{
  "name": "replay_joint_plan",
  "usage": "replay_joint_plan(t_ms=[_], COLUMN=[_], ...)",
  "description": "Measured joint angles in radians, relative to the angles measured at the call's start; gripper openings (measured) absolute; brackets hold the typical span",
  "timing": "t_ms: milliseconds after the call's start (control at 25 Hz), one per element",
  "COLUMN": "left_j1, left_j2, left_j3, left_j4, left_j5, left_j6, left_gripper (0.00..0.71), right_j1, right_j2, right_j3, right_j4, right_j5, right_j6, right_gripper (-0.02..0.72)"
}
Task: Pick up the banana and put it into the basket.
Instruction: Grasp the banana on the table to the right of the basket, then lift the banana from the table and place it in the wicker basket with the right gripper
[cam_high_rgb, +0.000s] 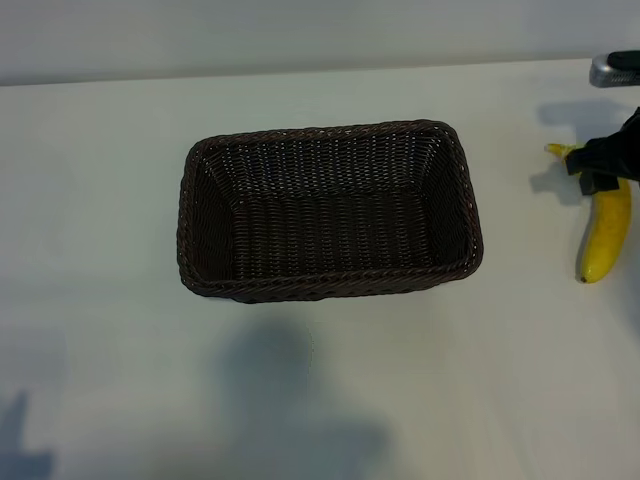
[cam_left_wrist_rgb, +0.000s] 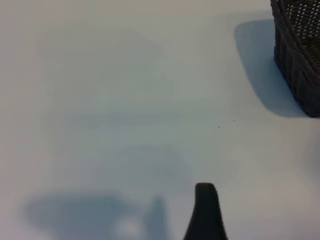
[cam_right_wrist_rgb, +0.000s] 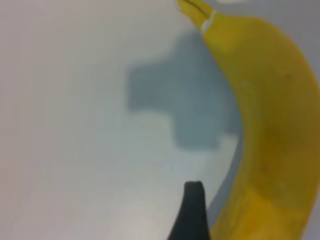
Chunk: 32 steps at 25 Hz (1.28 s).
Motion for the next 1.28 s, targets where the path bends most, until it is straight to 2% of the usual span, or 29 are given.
replay_joint_plan(t_ms=[280, 480, 640, 760, 880, 1040, 1280], left_j1=[0.000, 0.000, 0.000, 0.000, 0.000, 0.000, 0.000], left_j2=[0.000, 0.000, 0.000, 0.000, 0.000, 0.000, 0.000], left_j3=[0.000, 0.000, 0.000, 0.000, 0.000, 0.000, 0.000], left_j4=[0.000, 0.000, 0.000, 0.000, 0.000, 0.000, 0.000], left_j5=[0.000, 0.000, 0.000, 0.000, 0.000, 0.000, 0.000], left_j6=[0.000, 0.000, 0.000, 0.000, 0.000, 0.000, 0.000], left_gripper=[0.575, 0.575, 0.575, 0.575, 0.575, 0.575, 0.575], right_j1=[0.000, 0.000, 0.000, 0.000, 0.000, 0.000, 0.000], right_j2=[0.071, 0.112, 0.113, 0.113, 0.109, 0.078, -0.026], right_j3=[-0.013, -0.013, -0.013, -0.013, -0.013, -0.040, -0.128], right_j4=[-0.030, -0.108, -0.181, -0.239, -0.254, -0.258, -0.252], right_j5=[-0.033, -0.044, -0.043, -0.034, -0.027, 0.030, 0.155], right_j6=[0.006, 0.076, 0.157, 0.178, 0.183, 0.185, 0.185], right_gripper=[0.603, 0.554, 0.425, 0.425, 0.425, 0.425, 0.424])
